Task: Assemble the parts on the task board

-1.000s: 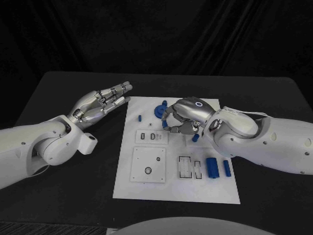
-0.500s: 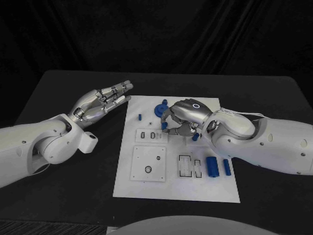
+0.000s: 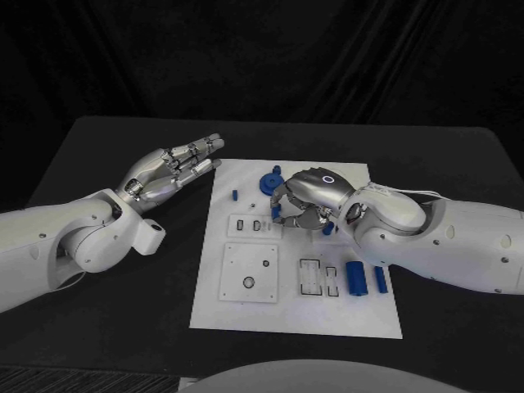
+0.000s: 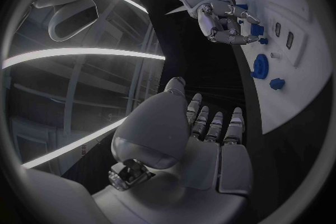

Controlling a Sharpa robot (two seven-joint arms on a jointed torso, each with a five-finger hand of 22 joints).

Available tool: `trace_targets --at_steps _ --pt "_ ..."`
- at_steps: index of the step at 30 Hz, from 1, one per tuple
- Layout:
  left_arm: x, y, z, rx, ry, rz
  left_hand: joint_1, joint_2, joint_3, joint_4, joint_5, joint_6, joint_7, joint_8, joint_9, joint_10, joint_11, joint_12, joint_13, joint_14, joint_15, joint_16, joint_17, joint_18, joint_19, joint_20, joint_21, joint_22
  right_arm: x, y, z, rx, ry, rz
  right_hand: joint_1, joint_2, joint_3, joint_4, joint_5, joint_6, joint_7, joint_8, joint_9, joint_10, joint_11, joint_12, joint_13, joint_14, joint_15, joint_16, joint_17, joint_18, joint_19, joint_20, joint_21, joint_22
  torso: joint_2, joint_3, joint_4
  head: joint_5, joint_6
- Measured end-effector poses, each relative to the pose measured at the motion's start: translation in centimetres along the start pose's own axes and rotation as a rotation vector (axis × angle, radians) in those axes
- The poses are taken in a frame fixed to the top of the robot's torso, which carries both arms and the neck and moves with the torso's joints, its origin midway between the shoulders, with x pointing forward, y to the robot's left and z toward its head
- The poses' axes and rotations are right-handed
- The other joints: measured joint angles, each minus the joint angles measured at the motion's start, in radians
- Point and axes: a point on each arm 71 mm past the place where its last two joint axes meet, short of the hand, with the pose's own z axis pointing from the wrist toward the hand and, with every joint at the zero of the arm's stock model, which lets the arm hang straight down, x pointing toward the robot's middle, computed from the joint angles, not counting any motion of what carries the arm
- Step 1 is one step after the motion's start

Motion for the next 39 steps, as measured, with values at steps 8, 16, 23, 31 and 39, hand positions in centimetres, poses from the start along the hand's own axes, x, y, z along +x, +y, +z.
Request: trace_targets --at_steps 8,16,23,31,39 --pt "-0.01 0.01 -0.01 -0.001 0.001 -0.001 0.000 0.000 0.000 0.000 0.000 0.000 0.000 0.000 0.000 0.000 0.000 0.000 0.000 0.000 0.000 0.000 0.000 0.000 0.000 0.000 0.000 0.000 0.28 -0.06 -0.05 0.006 0.012 0.001 -0.001 -0.001 -0.003 -0.003 0.000 -0.002 0.001 0.000 0.000 0.000 0.000 0.000 0.000 -0.001 0.006 0.000 0.000 0.000 0.000 0.000 -0.006 0.000 0.000 -0.0004 -0.0001 0.003 -0.002" --pt "-0.04 0.03 0.01 -0.001 0.001 -0.001 0.008 0.000 0.004 -0.004 0.000 0.000 0.000 0.000 0.000 0.000 0.000 0.000 0.000 0.000 0.000 0.000 0.000 0.000 0.000 0.000 0.000 0.000 0.50 -0.09 -0.12 0.011 0.028 0.002 -0.001 -0.001 -0.003 -0.003 0.000 -0.007 0.007 -0.001 0.001 0.000 0.000 0.000 0.000 -0.001 0.006 0.000 0.000 0.000 0.004 0.004 -0.006 0.000 0.000 -0.0003 0.0007 -0.002 -0.002" --pt "-0.01 0.04 0.05 -0.001 0.003 -0.002 0.008 0.000 0.004 -0.004 0.000 0.000 0.000 0.000 0.000 0.000 0.000 0.000 0.000 0.000 0.000 0.000 0.000 0.000 0.000 0.000 0.000 0.000 0.56 -0.07 -0.07 0.013 0.036 0.001 -0.003 -0.003 -0.001 -0.010 0.000 -0.015 0.008 -0.004 0.030 -0.001 0.006 0.000 0.000 -0.001 0.006 0.000 0.000 0.000 0.000 0.007 -0.006 0.000 0.000 -0.0003 0.0005 -0.001 -0.001" --pt "-0.03 0.05 0.04 -0.002 0.004 -0.003 0.008 0.000 0.004 -0.004 0.004 0.000 0.000 0.000 0.000 0.000 0.000 0.000 0.000 0.000 0.000 0.000 0.000 0.000 0.000 0.000 0.000 0.000 0.63 -0.05 0.03 0.013 0.042 0.000 -0.003 -0.003 -0.001 -0.010 0.000 -0.027 0.012 -0.009 0.038 -0.001 0.006 0.000 0.000 0.002 0.009 0.000 0.000 0.000 0.000 0.007 -0.009 0.000 -0.001 -0.0004 -0.0007 -0.002 -0.004" --pt "-0.04 0.07 0.06 -0.003 0.005 -0.003 0.008 0.000 0.004 -0.004 0.004 0.000 0.000 0.000 0.000 0.000 0.000 0.000 0.000 0.000 0.000 0.000 0.000 0.000 0.000 0.000 0.000 0.000 0.79 -0.05 0.06 0.014 0.050 0.000 -0.017 -0.006 0.002 -0.018 -0.017 -0.064 0.018 -0.028 0.030 0.003 0.010 0.000 0.000 -0.002 0.013 0.000 0.000 0.000 0.001 0.014 -0.011 0.001 0.000 -0.0001 -0.0001 -0.004 -0.005"
